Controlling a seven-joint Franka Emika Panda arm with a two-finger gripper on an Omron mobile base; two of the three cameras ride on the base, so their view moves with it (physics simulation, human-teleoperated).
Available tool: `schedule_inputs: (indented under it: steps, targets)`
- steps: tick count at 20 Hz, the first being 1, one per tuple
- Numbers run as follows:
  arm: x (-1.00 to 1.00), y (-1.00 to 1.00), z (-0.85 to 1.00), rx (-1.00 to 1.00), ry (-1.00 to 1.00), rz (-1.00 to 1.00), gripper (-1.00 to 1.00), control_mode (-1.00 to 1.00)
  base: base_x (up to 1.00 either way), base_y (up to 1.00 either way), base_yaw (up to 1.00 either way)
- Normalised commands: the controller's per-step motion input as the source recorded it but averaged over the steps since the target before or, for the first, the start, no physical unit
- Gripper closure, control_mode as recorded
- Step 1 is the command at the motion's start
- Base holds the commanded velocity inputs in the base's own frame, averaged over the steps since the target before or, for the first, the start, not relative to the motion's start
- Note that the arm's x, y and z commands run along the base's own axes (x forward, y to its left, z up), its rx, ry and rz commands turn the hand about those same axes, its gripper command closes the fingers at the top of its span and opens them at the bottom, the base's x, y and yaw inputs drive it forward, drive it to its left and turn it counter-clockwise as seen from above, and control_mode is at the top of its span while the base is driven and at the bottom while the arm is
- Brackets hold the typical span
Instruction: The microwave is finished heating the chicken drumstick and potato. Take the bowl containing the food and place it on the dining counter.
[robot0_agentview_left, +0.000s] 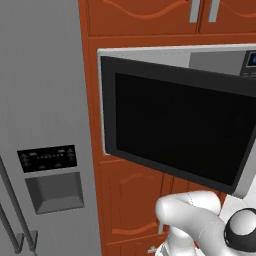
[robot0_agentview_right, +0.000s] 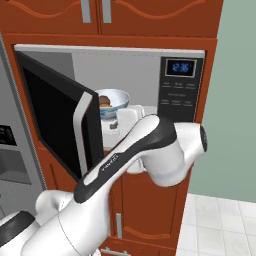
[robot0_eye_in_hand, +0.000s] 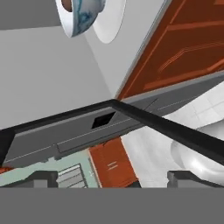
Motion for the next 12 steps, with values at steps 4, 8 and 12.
schedule_inputs:
  steps: [4, 8, 12]
  targets:
    - [-0.55, 0.57, 0.0, 0.16, 0.09, 0.25, -1.0, -1.0, 0.0, 0.0, 0.0]
    - [-0.61, 0.65, 0.0, 0.19, 0.07, 0.26, -1.0, -1.0, 0.0, 0.0, 0.0]
    - [-0.71, 0.57, 0.0, 0.23, 0.05, 0.28, -1.0, -1.0, 0.0, 0.0, 0.0]
